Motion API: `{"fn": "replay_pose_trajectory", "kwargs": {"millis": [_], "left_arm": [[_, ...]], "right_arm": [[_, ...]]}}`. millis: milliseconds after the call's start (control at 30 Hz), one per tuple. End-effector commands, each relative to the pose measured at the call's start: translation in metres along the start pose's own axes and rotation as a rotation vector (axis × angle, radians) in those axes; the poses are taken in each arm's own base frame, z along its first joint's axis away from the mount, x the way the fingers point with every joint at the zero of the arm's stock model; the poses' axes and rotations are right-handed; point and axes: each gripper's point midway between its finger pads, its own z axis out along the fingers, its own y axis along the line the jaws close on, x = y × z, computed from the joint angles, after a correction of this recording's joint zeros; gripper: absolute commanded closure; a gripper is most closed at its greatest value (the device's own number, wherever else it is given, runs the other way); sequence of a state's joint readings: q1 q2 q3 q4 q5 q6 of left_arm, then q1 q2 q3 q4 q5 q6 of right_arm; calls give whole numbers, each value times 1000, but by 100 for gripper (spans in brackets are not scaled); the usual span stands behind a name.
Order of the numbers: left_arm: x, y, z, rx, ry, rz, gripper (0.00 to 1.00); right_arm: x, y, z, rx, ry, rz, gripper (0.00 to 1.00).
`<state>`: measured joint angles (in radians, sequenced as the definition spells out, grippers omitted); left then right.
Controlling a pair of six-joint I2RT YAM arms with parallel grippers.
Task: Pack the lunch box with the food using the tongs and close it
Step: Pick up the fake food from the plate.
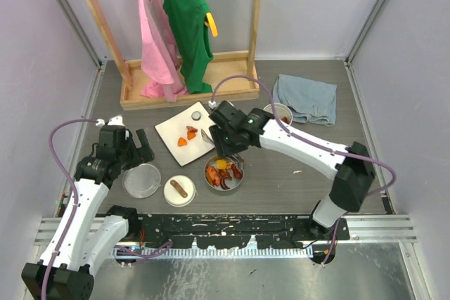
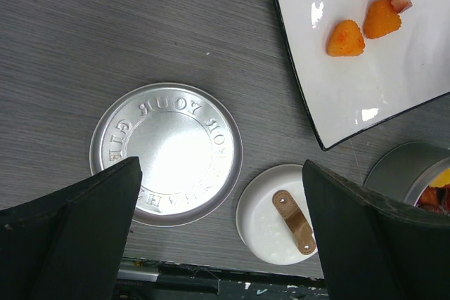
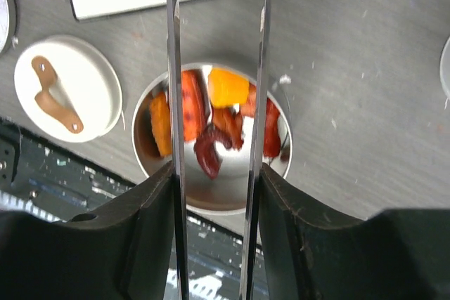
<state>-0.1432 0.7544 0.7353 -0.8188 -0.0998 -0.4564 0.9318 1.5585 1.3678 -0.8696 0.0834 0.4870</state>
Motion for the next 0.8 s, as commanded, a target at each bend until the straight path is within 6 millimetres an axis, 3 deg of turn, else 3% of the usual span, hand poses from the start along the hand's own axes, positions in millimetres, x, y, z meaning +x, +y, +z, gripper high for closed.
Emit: {"fn": "replay_pose_trajectory", "kwargs": {"millis": [0,267,400,767], "left_arm": [[-12,-6,-1,29,-53,-4,2],[-12,-6,-1,28,-52,-3,2],[-12,-6,-1,30,-53,-2,2],[-12,-6,-1,31,-53,-2,2]], "right_arm": [[-55,5,-3,53,-128,-71,49],[-99,3,40,218,-111,-146,48],[-114,8,50,227,-123,-166,46],[-113,8,70,211,-90,-177,46]]}}
